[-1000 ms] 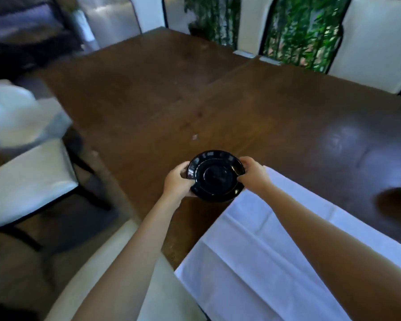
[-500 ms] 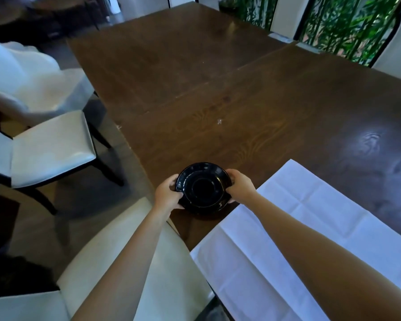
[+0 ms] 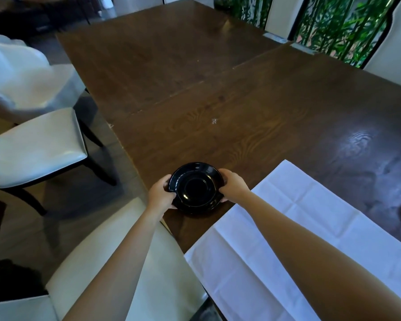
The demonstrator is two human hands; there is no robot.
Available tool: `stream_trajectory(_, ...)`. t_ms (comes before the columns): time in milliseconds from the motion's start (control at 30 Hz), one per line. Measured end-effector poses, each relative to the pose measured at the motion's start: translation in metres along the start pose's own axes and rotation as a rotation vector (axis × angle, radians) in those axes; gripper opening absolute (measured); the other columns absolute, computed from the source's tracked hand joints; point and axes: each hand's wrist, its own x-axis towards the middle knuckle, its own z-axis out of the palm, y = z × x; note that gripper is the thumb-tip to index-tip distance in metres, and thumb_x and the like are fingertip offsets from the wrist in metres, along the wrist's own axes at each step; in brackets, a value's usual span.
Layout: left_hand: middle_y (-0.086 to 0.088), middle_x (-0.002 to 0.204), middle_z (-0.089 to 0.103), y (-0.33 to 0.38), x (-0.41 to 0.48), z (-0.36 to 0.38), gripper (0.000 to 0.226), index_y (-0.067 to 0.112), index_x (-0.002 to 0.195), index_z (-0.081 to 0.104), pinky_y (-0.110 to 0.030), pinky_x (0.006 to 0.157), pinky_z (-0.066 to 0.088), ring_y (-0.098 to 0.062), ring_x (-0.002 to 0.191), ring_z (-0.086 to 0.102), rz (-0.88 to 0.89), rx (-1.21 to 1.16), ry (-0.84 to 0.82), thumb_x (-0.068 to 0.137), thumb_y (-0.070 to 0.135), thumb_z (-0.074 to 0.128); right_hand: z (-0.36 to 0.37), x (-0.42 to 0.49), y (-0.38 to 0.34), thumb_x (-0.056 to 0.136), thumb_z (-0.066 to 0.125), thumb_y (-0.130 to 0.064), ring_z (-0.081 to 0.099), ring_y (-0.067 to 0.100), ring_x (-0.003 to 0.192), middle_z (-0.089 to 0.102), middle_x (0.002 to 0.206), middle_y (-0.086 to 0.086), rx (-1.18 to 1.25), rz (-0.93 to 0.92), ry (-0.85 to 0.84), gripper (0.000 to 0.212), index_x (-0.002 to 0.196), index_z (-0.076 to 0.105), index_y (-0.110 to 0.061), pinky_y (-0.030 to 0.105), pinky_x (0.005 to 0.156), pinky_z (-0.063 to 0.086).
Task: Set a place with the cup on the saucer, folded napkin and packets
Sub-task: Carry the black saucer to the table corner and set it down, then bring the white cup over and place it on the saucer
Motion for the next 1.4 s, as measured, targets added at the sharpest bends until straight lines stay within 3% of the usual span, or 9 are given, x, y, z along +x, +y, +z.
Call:
stream_trajectory(100,0.004,0.111,0.055,-0.003,0.002,-0.003,0.046,0.023,0.125,0.052,-0.031,0.056,0.058,-0.025,0.099,0.06,0.042,0.171,0.008,0.086,0.001,0.059,-0.006,-0.004,0.002,0.083,0.051,0.004,0.052,0.036,0.119,0.044,0.141,0.015,-0.032,-0.003,-0.014,0.069,0.145,0.028,-0.017,0.047,0.09,0.054)
stream_trajectory(167,-0.007,0.131,0.047,-0.005,0.003,-0.006,0.056,0.017,0.138,0.041,-0.038,0.075,0.058,-0.027,0.105,0.058,0.056,0.374,0.074,0.086,0.007,0.06,-0.014,-0.007,0.005,0.085,0.051,0.001,0.053,0.034,0.119,0.044,0.141,0.014,-0.03,0.011,0.002,0.067,0.145,0.028,-0.017,0.045,0.091,0.054)
stream_trajectory(233,-0.011,0.135,0.046,-0.003,-0.002,-0.009,0.054,0.018,0.137,0.043,-0.034,0.084,0.052,-0.025,0.103,0.059,0.166,0.555,0.151,0.087,0.011,0.06,-0.024,-0.013,0.009,0.086,0.052,-0.002,0.053,0.031,0.121,0.048,0.139,0.014,-0.018,0.023,0.034,0.063,0.144,0.03,-0.015,0.042,0.095,0.052)
stream_trajectory(333,-0.005,0.13,0.051,0.007,-0.015,-0.009,0.043,0.021,0.13,0.051,-0.029,0.076,0.047,-0.021,0.104,0.058,0.331,0.664,0.149,0.087,0.014,0.059,-0.04,-0.025,0.017,0.088,0.052,-0.007,0.052,0.029,0.121,0.052,0.135,0.013,-0.03,0.032,0.098,0.055,0.141,0.036,-0.011,0.033,0.095,0.048)
stream_trajectory(533,-0.001,0.127,0.053,0.026,-0.054,0.021,0.04,0.02,0.127,0.055,-0.025,0.081,0.045,-0.015,0.104,0.055,0.494,0.675,-0.14,0.088,0.015,0.06,-0.065,-0.065,0.046,0.089,0.055,-0.012,0.049,0.029,0.124,0.056,0.133,0.013,-0.161,0.042,0.198,0.043,0.132,0.05,-0.009,0.032,0.103,0.036)
stream_trajectory(733,-0.002,0.119,0.057,0.019,-0.099,0.063,0.039,0.019,0.127,0.056,-0.028,0.085,0.046,-0.014,0.098,0.054,0.57,0.72,-0.436,0.088,0.016,0.059,-0.067,-0.128,0.086,0.089,0.056,-0.013,0.055,0.028,0.116,0.061,0.124,0.013,-0.192,0.061,0.231,0.035,0.123,0.058,-0.008,0.028,0.097,0.038)
stream_trajectory(900,-0.003,0.134,0.051,-0.015,-0.144,0.094,0.042,0.022,0.131,0.051,-0.022,0.095,0.035,-0.018,0.121,0.047,0.625,0.814,-0.638,0.09,0.014,0.054,-0.044,-0.199,0.125,0.089,0.056,-0.011,0.056,0.031,0.112,0.06,0.123,0.016,-0.198,0.046,0.242,0.034,0.123,0.057,-0.006,0.034,0.1,0.04)
stream_trajectory(1000,-0.001,0.144,0.041,-0.04,-0.171,0.102,0.045,0.025,0.136,0.044,-0.029,0.105,0.03,-0.018,0.135,0.031,0.689,0.92,-0.76,0.092,0.018,0.049,-0.019,-0.245,0.149,0.09,0.055,-0.011,0.053,0.027,0.115,0.059,0.124,0.014,-0.208,0.054,0.256,0.036,0.125,0.054,-0.007,0.029,0.101,0.036)
stream_trajectory(1400,0.003,0.132,0.052,-0.052,-0.215,0.124,0.039,0.023,0.13,0.052,-0.023,0.1,0.034,-0.014,0.123,0.043,0.878,0.923,-0.783,0.092,0.025,0.052,0.036,-0.361,0.182,0.096,0.045,-0.026,0.038,0.013,0.131,0.043,0.142,-0.006,-0.231,0.115,0.366,0.04,0.135,0.041,-0.026,0.026,0.11,0.031)
